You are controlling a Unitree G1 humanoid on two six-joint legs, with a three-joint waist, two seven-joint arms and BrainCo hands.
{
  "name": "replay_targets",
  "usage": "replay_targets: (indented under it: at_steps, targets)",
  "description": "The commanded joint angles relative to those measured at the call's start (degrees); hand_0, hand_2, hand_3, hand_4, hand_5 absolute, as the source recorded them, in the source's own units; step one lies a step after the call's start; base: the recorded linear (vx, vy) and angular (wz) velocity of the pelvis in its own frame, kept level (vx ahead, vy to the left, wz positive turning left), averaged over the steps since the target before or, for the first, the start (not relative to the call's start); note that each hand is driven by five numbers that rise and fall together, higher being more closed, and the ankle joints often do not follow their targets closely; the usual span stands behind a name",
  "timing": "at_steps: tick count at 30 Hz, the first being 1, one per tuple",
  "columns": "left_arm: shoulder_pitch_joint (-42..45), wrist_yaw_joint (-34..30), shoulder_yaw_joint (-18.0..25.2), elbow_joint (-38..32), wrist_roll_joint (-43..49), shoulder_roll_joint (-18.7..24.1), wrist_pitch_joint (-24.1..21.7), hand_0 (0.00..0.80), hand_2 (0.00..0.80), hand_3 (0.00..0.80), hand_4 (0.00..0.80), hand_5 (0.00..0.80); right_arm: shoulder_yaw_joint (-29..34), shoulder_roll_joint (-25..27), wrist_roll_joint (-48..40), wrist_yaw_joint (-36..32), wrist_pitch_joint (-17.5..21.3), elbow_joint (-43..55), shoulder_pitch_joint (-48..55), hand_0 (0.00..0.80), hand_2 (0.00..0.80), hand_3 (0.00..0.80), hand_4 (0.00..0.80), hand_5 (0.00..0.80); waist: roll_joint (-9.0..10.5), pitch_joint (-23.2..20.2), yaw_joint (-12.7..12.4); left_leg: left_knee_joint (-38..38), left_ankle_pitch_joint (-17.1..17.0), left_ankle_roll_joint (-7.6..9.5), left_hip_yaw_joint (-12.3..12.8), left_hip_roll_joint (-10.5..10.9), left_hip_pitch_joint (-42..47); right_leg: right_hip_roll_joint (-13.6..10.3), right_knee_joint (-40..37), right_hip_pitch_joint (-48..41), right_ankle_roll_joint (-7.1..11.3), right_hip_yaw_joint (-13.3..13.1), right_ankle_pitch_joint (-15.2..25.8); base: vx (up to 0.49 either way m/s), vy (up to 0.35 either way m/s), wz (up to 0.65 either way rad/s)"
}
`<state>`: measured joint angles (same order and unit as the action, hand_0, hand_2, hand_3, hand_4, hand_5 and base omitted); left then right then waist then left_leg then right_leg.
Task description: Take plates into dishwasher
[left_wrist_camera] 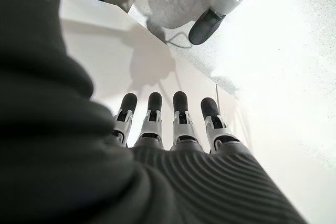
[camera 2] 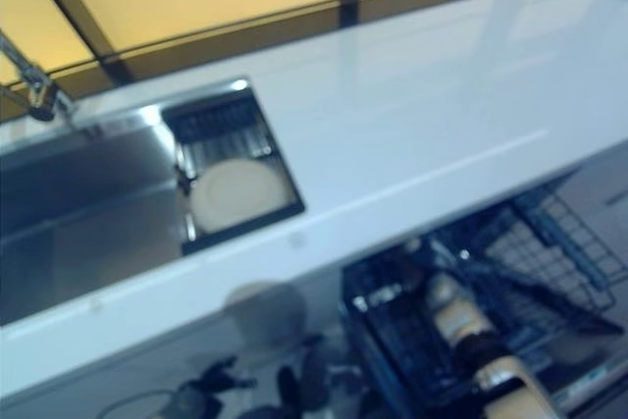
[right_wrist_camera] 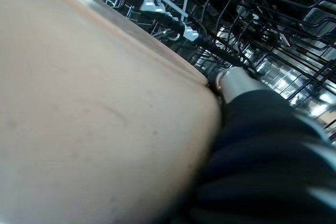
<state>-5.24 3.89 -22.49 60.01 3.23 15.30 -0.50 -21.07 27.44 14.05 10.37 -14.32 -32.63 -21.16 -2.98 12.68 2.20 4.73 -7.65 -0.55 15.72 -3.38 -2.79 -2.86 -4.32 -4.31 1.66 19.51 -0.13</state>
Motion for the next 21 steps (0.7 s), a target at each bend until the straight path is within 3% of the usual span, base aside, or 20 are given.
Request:
replay_targets:
  at_steps: [1,21]
  targets:
    - [-4.87,-0.12,-1.09,1.96,1.22,1.48,-0.68,0.000,0.000,0.000,0.000,0.000,-3.29,-2.65,-0.67,-1.93,-2.20,-8.84,2.81,0.800,0.800,0.800,0.800,0.800,1.90,2.40,-1.42,0.27,4.57,-1.32,-2.87,1.26,-1.41,2.33,6.84,3.38,-4.78,-1.05,-7.25,0.000,0.000,0.00]
    - [-5.15,0.20,-0.53,2.39,1.20,1.46,-0.27,0.000,0.000,0.000,0.000,0.000,-2.85,-2.49,0.20,-5.23,-4.09,-7.33,4.50,0.800,0.800,0.800,0.800,0.800,2.66,1.99,-0.90,0.27,4.80,-1.07,-2.81,1.16,-0.78,2.61,6.84,3.01,-4.74,-1.50,-7.17,0.000,0.000,0.00]
